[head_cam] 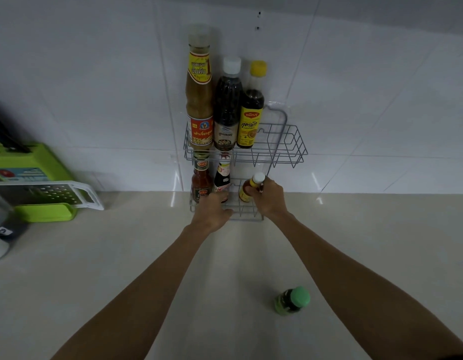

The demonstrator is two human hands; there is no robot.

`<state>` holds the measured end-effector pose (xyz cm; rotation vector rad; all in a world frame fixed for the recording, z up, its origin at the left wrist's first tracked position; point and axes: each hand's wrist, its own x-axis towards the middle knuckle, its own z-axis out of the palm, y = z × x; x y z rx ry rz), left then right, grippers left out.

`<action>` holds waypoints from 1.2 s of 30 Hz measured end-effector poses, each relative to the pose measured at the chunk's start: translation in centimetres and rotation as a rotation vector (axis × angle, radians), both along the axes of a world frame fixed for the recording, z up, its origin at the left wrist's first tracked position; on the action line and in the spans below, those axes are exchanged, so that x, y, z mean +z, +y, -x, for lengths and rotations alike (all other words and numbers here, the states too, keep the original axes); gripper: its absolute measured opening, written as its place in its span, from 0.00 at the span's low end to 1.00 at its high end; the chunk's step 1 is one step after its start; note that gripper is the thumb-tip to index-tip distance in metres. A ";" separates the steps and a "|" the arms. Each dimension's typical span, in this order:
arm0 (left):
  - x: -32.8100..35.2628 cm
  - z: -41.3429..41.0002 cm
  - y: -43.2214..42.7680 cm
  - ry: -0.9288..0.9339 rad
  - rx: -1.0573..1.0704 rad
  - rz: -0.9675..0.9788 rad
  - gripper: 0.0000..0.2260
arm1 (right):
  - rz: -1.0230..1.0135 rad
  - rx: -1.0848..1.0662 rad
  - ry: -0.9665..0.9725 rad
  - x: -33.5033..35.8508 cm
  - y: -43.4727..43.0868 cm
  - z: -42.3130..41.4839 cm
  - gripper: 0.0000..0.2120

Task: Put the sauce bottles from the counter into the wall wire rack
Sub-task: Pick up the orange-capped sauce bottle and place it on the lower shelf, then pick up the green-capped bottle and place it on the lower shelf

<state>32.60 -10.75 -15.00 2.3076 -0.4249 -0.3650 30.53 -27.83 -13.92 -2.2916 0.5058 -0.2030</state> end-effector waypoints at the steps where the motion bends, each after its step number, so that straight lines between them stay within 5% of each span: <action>1: -0.3 -0.1 -0.1 0.000 0.000 -0.002 0.23 | 0.006 -0.004 0.022 -0.1 -0.3 -0.7 0.16; 10: -0.8 0.0 -0.1 0.016 0.027 0.057 0.23 | 0.086 -0.010 0.153 -0.2 -1.4 -4.2 0.18; 16: 0.2 3.1 0.3 -0.018 0.045 0.162 0.23 | 0.044 0.034 0.206 1.4 -1.7 -0.8 0.28; 22: -1.0 8.0 2.2 0.072 0.046 0.136 0.23 | 0.171 0.292 0.338 3.4 -2.7 9.7 0.18; 28: -2.3 13.2 1.4 0.195 -0.049 0.113 0.23 | 0.161 0.530 0.613 4.8 -2.2 19.5 0.20; 36: -3.0 20.3 -1.2 0.305 -0.299 -0.007 0.30 | 0.240 0.395 0.521 2.1 -1.0 23.0 0.14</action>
